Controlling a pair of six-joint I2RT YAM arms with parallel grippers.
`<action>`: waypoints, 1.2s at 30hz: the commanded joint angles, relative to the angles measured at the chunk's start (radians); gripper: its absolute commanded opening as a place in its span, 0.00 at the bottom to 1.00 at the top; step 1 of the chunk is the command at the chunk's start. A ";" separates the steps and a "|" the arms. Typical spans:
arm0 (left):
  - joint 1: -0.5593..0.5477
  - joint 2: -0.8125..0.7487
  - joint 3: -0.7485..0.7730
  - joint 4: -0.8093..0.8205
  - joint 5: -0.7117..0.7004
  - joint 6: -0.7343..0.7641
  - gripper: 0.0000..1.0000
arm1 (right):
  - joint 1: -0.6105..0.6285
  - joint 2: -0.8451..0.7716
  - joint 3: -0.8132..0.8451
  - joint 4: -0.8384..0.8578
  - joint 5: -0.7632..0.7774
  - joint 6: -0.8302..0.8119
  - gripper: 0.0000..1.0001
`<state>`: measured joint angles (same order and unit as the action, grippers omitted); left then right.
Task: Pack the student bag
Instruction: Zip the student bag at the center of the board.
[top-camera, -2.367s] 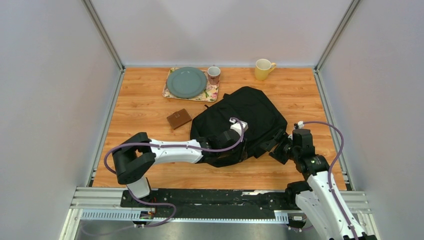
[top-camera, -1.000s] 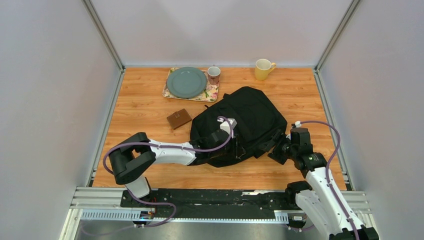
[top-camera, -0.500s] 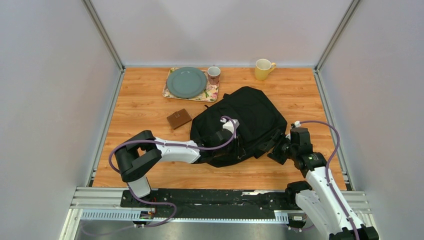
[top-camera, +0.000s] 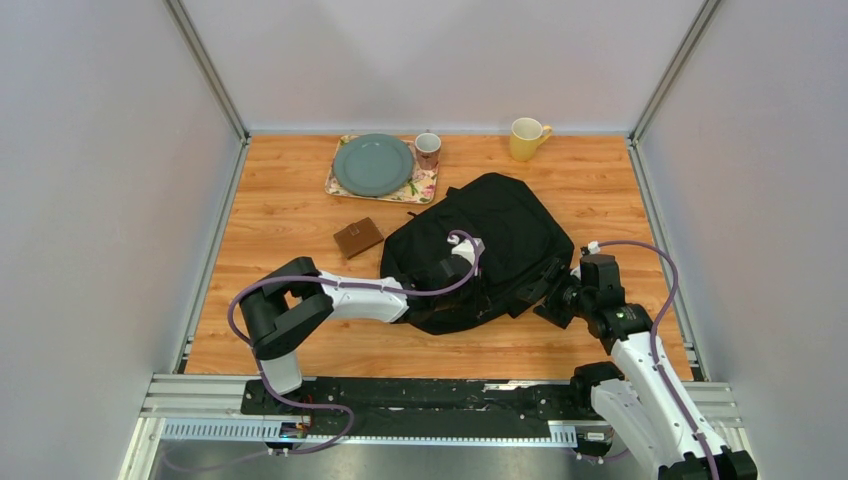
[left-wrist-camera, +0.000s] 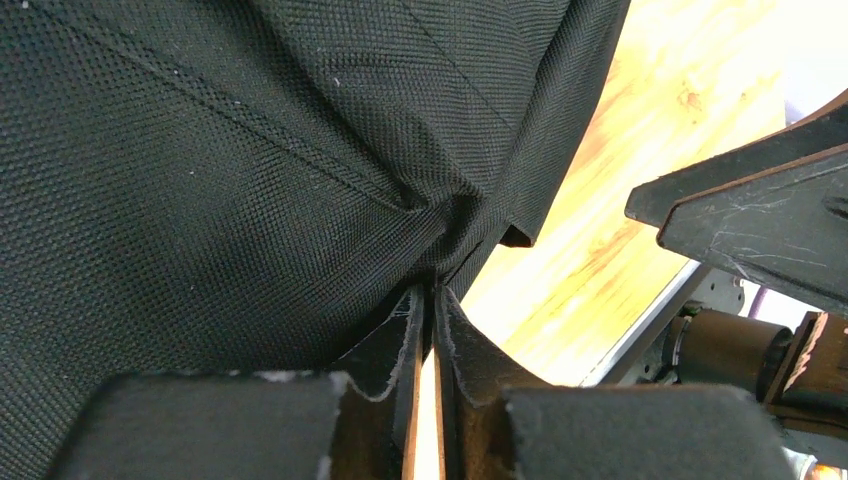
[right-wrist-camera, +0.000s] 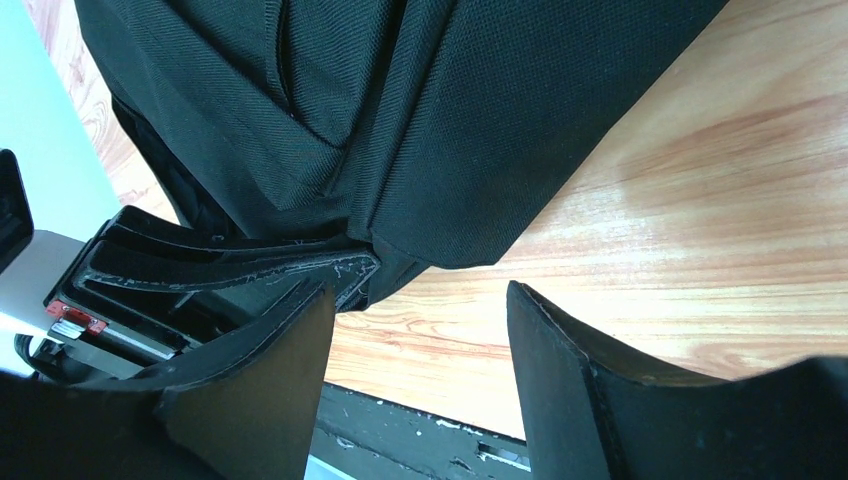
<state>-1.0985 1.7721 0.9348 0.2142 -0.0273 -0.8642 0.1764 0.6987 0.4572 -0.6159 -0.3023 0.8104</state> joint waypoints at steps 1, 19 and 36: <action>0.003 -0.003 0.024 -0.027 -0.017 0.017 0.10 | 0.003 -0.005 0.012 0.036 -0.023 -0.010 0.66; 0.003 -0.194 -0.085 0.025 -0.045 0.085 0.00 | 0.003 0.039 -0.129 0.214 -0.182 0.139 0.67; 0.002 -0.227 -0.108 0.057 0.006 0.079 0.00 | 0.061 0.078 -0.126 0.311 -0.155 0.295 0.68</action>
<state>-1.0985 1.5959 0.8246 0.2287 -0.0338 -0.8021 0.1986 0.7727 0.3241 -0.3672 -0.4801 1.0428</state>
